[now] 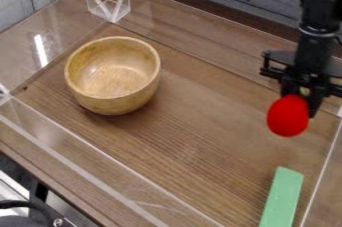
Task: Move the red object to the right side of the table
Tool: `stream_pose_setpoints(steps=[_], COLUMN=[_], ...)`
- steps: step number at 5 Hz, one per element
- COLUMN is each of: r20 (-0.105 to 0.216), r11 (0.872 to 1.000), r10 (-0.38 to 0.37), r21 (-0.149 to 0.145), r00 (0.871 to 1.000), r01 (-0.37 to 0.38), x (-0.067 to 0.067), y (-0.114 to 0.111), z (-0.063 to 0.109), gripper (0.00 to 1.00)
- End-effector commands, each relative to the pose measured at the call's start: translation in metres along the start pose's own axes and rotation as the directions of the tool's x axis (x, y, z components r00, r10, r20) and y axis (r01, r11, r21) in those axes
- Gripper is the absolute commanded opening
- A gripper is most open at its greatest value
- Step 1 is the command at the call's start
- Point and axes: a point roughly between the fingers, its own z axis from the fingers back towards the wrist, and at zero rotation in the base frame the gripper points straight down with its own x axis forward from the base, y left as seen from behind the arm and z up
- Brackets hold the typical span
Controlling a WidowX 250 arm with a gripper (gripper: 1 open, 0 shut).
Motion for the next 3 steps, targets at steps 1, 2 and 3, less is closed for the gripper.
stream_pose_setpoints(steps=[1, 2, 3], r20=[0.048, 0.037, 0.038], r11=[1.0, 1.0, 1.0], r10=[0.011, 0.013, 0.022], r21=[-0.017, -0.014, -0.014], r00=[0.999, 0.999, 0.999], r01=[-0.011, -0.013, -0.021], x=[0.009, 0.016, 0.024], y=[-0.017, -0.01, -0.002], z=[0.012, 0.008, 0.01], gripper=[1.0, 1.0, 1.0])
